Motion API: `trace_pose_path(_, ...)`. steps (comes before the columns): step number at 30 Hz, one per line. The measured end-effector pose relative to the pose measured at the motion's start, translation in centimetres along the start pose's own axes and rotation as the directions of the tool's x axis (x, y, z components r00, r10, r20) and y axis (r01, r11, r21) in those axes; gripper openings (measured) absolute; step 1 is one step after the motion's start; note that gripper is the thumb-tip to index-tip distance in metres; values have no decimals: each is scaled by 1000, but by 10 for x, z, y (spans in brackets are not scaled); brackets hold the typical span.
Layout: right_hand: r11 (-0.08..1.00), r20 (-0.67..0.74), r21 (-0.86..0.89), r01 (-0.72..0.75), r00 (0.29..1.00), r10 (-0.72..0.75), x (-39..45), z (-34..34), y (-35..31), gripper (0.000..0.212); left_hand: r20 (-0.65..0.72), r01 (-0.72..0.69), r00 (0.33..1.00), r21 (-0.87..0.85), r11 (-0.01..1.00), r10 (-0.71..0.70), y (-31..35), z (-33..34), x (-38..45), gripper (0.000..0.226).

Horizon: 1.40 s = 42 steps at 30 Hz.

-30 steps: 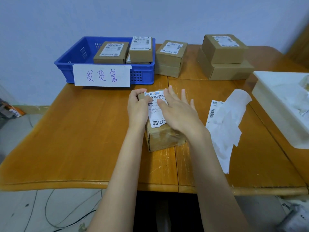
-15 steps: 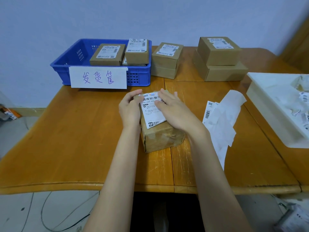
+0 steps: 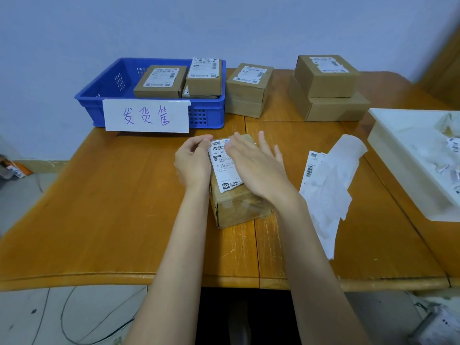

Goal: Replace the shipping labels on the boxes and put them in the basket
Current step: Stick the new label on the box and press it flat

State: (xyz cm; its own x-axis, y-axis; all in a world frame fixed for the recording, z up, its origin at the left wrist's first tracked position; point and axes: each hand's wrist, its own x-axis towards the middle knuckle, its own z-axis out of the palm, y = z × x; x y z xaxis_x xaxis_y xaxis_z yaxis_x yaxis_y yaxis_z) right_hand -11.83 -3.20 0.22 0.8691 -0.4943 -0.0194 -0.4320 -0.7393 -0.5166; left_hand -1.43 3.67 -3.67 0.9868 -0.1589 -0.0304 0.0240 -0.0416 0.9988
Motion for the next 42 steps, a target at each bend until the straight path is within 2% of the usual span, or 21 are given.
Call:
trace_pose_path(4,996,-90,-92,12,996,-20,-2,5,1,46,-8,-10,1000,29,1000,10,-2,1,1,23)
trace_pose_path(7,996,-84,-27,-84,993,82,0,3,0,50,-11,-8,1000,37,999,8,0,2,1,22)
trace_pose_path(10,989,-45,116,-88,995,94,3,-3,1,47,1,-3,1000,34,999,3,1,1,0,21)
trace_pose_path(12,986,-33,139,-93,995,98,3,-5,0,45,41,7,999,30,1000,-8,3,0,-2,18)
trace_pose_path(16,978,-84,164,-127,986,142,4,-4,-3,42,144,69,987,22,997,-72,8,-3,-3,42)
trace_pose_path(19,972,-55,193,-135,987,148,5,-5,-1,45,137,75,987,50,996,-81,9,-3,0,27)
trace_pose_path(23,878,-50,466,-109,988,149,2,-12,5,47,73,43,996,55,998,-47,4,0,6,12)
trace_pose_path(28,847,-23,523,-96,992,127,1,-16,13,53,73,5,997,74,997,-11,0,1,9,14)
trace_pose_path(32,863,-61,497,-97,987,146,1,-13,11,56,57,-37,998,60,998,34,1,1,6,12)
trace_pose_path(34,858,-100,505,-96,981,168,2,-10,9,60,51,-7,999,-19,1000,8,3,0,-1,31)
trace_pose_path(37,849,-120,514,-123,970,213,7,-9,5,65,113,84,991,-119,989,-70,3,-2,-6,58)
trace_pose_path(39,848,-118,516,-122,970,212,9,-8,3,61,135,12,991,-93,996,1,4,-6,-9,60)
trace_pose_path(41,852,-137,515,-96,972,192,9,-6,4,50,179,-187,964,-58,981,195,5,-11,-15,54)
trace_pose_path(42,857,-148,509,-85,972,185,8,-5,5,44,220,-295,930,-29,955,294,5,-14,-18,46)
